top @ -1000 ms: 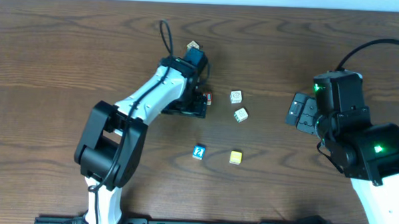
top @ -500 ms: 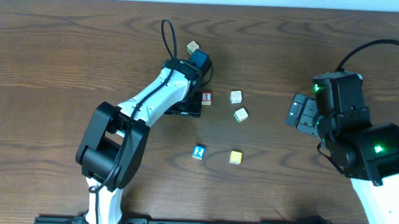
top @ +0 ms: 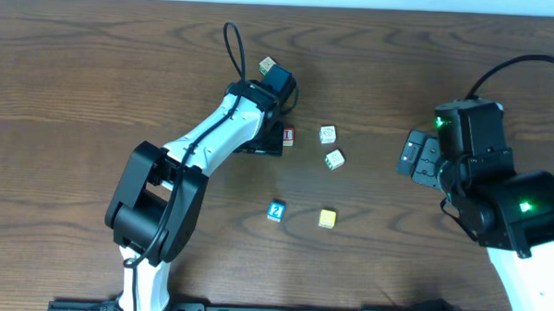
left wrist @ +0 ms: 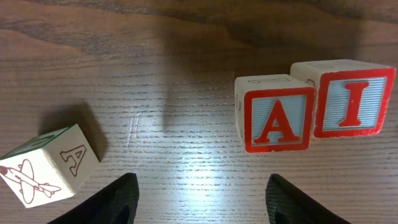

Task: Spell out Ai2

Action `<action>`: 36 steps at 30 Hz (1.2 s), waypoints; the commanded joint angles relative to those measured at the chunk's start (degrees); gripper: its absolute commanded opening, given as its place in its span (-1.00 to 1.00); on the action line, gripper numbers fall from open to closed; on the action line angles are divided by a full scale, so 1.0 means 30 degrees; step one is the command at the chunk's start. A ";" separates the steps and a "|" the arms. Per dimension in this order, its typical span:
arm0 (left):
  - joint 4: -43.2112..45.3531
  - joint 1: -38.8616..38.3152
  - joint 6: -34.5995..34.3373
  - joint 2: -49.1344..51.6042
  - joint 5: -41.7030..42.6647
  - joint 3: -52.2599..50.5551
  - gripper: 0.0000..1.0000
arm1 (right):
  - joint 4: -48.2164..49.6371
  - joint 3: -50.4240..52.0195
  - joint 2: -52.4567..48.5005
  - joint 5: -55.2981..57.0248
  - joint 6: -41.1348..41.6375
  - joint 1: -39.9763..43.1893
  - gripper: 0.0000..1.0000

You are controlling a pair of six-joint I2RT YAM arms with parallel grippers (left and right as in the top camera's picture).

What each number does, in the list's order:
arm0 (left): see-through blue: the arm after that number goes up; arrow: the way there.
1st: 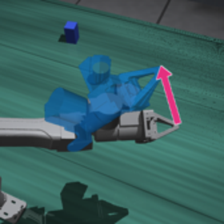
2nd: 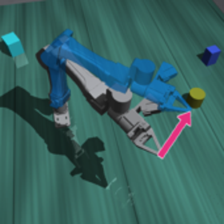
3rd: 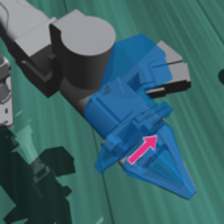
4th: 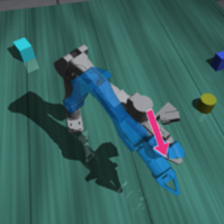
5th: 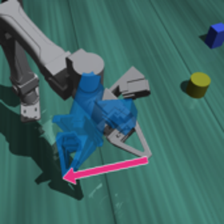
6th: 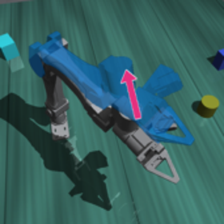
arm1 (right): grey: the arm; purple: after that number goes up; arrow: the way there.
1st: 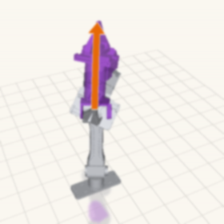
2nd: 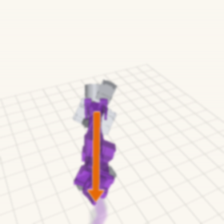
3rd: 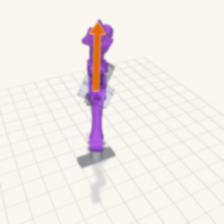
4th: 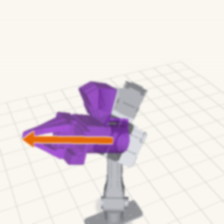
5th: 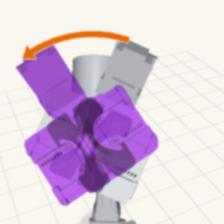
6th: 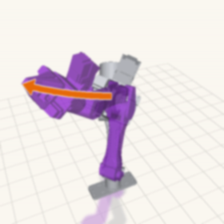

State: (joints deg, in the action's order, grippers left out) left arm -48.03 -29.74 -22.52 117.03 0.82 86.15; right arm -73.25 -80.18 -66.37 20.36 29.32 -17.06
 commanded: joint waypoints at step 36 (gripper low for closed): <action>0.1552 0.0044 -0.0204 0.0240 -0.1319 -0.1311 0.63 | -0.0015 -0.0131 0.0015 0.0211 0.0153 0.0124 0.99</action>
State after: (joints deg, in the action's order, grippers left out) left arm -43.33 -29.74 -22.92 117.03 -1.06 82.46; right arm -73.25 -80.18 -66.37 20.36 29.32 -17.06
